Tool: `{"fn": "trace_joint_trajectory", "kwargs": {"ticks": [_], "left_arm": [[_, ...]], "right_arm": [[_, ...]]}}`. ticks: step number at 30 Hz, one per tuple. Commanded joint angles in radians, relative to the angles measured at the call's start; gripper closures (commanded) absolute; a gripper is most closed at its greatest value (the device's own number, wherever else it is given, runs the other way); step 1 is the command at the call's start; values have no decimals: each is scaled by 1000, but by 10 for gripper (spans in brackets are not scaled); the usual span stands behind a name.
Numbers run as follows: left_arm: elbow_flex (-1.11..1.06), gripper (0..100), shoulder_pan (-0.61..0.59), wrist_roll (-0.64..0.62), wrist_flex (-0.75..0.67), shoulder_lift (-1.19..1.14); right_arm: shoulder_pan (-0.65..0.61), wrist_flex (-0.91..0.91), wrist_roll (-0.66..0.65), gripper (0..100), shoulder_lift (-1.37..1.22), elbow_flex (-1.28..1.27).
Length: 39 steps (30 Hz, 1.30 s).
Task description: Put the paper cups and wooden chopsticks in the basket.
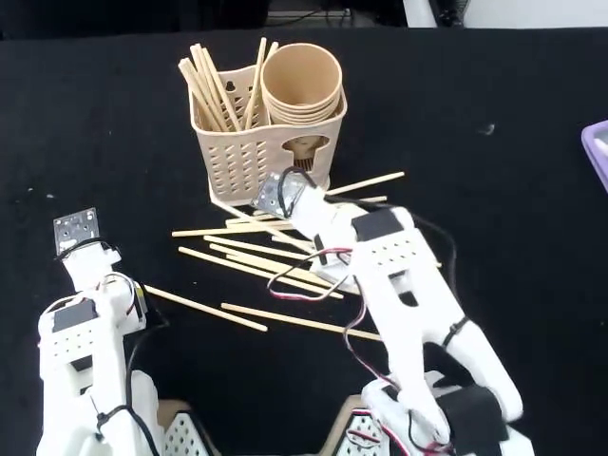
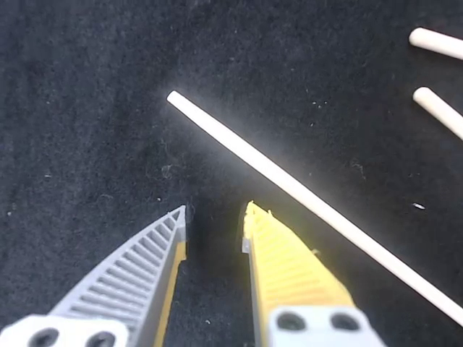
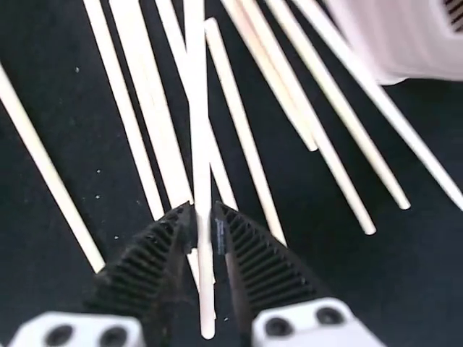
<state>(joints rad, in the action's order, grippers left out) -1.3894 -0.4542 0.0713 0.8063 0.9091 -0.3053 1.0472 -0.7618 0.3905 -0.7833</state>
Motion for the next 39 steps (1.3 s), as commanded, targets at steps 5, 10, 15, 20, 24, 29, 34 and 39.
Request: {"fn": "trace_joint_trajectory", "kwargs": {"ticks": [5,10,15,20,24,29,34,39], "left_arm": [[7,865,12,-2,-15,17],[7,865,12,-2,-15,17],[7,865,12,-2,-15,17],[7,865,12,-2,-15,17],[7,865,12,-2,-15,17],[7,865,12,-2,-15,17],[7,865,12,-2,-15,17],[7,865,12,-2,-15,17]], "right_arm": [[8,-133,-3,953,-61,-73],[9,-161,-8,903,-206,-47],[6,-176,-8,904,-325,-8],[6,-169,-9,921,-371,19],[14,-167,-9,988,-358,22],[2,-44,-8,988,-186,25],[-17,100,-3,988,74,39],[-28,152,-3,988,251,39]]}}
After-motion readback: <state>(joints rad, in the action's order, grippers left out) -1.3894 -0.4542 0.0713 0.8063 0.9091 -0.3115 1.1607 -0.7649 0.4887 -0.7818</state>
